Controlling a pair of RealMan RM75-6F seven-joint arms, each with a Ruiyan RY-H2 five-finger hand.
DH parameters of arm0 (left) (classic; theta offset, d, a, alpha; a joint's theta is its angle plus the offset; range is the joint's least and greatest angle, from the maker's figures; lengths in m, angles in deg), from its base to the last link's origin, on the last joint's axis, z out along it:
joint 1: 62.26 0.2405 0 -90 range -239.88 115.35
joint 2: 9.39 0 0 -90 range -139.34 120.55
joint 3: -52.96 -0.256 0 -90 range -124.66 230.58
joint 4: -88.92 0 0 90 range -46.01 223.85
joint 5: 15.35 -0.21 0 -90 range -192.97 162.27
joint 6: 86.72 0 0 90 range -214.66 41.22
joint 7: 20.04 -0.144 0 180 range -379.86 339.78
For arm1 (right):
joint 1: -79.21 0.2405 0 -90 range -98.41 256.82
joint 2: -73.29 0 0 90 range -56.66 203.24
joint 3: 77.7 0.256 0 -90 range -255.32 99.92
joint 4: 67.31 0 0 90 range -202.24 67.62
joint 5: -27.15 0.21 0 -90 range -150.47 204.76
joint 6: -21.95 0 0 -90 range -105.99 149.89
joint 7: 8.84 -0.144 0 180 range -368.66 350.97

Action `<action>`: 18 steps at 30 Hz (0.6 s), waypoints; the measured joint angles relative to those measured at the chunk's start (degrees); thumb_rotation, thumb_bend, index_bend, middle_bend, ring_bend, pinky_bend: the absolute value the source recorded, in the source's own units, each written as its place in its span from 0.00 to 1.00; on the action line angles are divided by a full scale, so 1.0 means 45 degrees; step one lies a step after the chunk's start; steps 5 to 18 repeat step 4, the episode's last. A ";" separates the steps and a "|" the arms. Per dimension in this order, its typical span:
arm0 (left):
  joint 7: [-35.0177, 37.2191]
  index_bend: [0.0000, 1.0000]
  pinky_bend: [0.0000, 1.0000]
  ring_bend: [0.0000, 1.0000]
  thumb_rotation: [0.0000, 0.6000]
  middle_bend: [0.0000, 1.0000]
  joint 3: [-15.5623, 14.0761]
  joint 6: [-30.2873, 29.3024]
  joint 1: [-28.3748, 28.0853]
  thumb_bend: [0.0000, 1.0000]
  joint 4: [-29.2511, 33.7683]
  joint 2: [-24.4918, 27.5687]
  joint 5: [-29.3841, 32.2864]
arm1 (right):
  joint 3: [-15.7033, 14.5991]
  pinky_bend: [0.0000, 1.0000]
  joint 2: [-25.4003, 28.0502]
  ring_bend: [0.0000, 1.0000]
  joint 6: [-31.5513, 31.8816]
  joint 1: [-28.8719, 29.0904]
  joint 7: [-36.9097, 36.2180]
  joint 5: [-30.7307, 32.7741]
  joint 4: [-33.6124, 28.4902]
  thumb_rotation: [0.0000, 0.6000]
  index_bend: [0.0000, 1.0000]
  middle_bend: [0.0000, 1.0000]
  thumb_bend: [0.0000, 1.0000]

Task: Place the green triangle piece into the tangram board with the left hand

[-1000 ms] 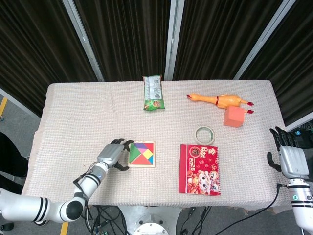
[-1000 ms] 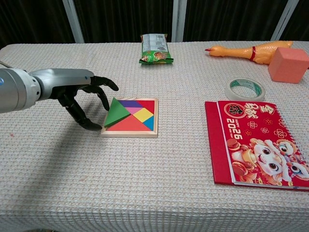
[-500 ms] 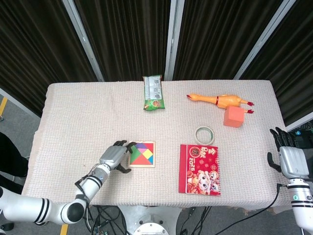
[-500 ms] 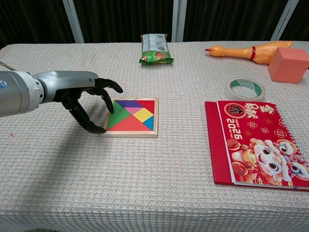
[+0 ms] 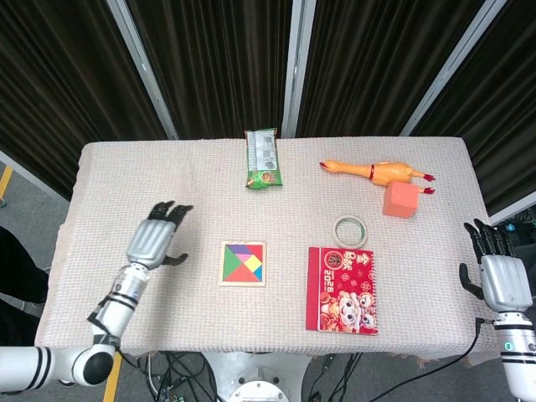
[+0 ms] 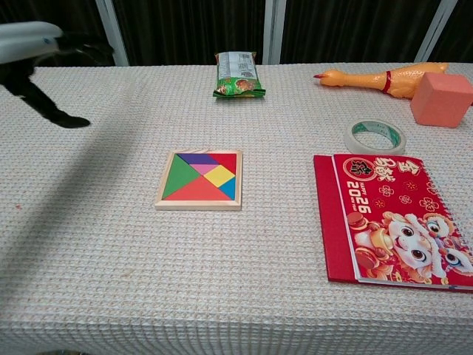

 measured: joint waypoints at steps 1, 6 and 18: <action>0.0254 0.09 0.00 0.00 1.00 0.09 -0.0335 -0.0536 0.0504 0.20 -0.0436 0.0220 -0.0778 | -0.0062 0.00 -0.0025 0.00 0.0244 -0.0118 0.0034 -0.0148 -0.0028 1.00 0.00 0.00 0.45; 0.0862 0.09 0.00 0.00 1.00 0.06 -0.1235 -0.1857 0.1963 0.20 -0.1774 0.0745 -0.2405 | -0.0205 0.00 -0.0104 0.00 0.0657 -0.0349 0.0140 -0.0408 -0.0052 1.00 0.00 0.00 0.45; 0.0862 0.09 0.00 0.00 1.00 0.06 -0.1235 -0.1857 0.1963 0.20 -0.1774 0.0745 -0.2405 | -0.0205 0.00 -0.0104 0.00 0.0657 -0.0349 0.0140 -0.0408 -0.0052 1.00 0.00 0.00 0.45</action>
